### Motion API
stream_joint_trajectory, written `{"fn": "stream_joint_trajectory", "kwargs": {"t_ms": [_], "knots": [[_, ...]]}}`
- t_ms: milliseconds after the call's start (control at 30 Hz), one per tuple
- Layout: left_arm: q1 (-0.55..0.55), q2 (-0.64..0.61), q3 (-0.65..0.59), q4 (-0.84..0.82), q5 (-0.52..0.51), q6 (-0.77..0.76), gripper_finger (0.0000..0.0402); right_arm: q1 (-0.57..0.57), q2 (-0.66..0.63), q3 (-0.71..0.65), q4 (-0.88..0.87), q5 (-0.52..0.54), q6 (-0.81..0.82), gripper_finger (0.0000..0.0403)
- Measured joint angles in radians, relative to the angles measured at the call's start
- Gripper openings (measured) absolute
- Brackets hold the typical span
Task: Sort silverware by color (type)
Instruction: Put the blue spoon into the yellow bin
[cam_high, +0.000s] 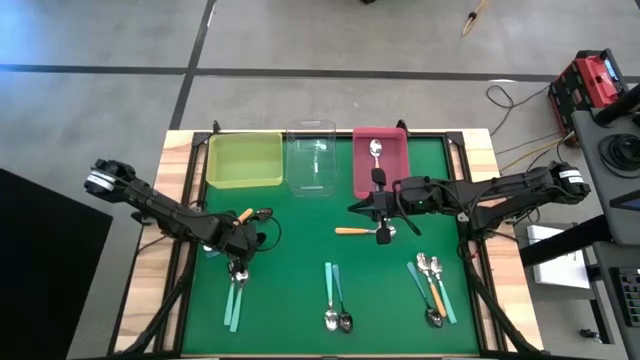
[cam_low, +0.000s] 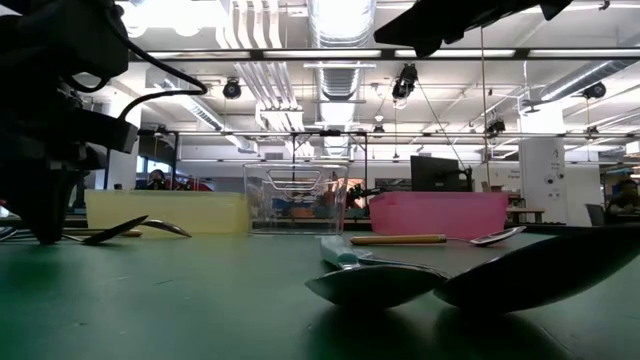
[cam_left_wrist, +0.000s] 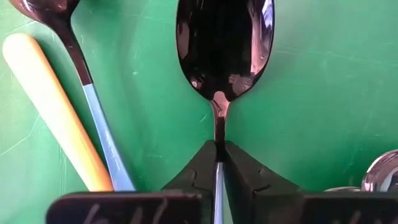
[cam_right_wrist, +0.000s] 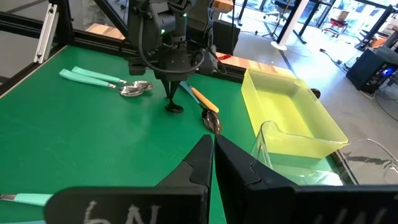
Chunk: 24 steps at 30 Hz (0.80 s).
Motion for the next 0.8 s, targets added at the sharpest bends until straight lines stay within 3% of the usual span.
{"fn": "stream_joint_trajectory", "kwargs": {"t_ms": [500,800], "knots": [[0.001,0.002,0.125,-0.079,-0.015,0.013,0.0001,0.000,0.000,0.000,-0.004,0.000,0.002,0.0009],[0.001,0.001,0.289,-0.137,-0.150,0.089,0.0000,0.000,-0.005,0.000,-0.030,0.000,0.003,0.0009]]}}
